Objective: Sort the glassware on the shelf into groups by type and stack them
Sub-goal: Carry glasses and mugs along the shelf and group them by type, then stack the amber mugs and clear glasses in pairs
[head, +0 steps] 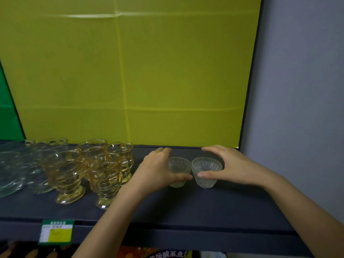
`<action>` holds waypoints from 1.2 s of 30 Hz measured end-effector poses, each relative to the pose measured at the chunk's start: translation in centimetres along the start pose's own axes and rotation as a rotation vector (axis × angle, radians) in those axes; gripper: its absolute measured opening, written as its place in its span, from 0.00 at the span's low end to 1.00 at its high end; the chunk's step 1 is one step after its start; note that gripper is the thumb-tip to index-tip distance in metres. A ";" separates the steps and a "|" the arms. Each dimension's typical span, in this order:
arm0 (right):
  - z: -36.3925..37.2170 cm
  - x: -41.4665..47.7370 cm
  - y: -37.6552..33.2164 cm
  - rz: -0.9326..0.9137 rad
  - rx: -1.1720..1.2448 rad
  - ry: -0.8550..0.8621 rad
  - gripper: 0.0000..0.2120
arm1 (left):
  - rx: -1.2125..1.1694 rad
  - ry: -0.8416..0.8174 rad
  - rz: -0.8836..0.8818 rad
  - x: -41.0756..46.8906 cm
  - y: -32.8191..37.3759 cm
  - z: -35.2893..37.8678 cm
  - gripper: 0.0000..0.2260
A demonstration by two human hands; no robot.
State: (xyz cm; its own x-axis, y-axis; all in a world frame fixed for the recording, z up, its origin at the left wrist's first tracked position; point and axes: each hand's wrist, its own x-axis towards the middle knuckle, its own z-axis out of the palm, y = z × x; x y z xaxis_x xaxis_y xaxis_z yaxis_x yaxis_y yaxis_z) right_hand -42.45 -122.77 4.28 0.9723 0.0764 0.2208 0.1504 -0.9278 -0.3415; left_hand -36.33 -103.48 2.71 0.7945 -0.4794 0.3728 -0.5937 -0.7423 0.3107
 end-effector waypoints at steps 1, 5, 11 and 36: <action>-0.3 -0.1 -0.6 -0.027 0.008 0.034 0.44 | -0.026 0.057 0.041 -0.5 0.1 -0.4 0.36; -0.8 0.2 -3.3 -0.154 0.114 0.181 0.27 | -0.137 0.294 0.182 -2.5 -0.2 -3.8 0.28; 0.3 2.2 -8.1 -0.268 0.184 0.178 0.17 | -0.119 0.415 0.132 -3.9 -5.3 -10.0 0.20; 5.0 11.4 -16.3 0.085 0.317 -0.182 0.31 | 0.033 -0.387 0.239 3.9 -20.3 -13.3 0.32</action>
State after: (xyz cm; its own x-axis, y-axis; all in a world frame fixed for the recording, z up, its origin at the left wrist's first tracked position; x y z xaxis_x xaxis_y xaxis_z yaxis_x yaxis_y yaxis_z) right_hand -32.95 -104.93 7.84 0.9953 0.0942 0.0233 0.0881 -0.7767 -0.6237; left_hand -22.88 -84.06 9.48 0.6287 -0.7741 0.0743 -0.7668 -0.6011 0.2251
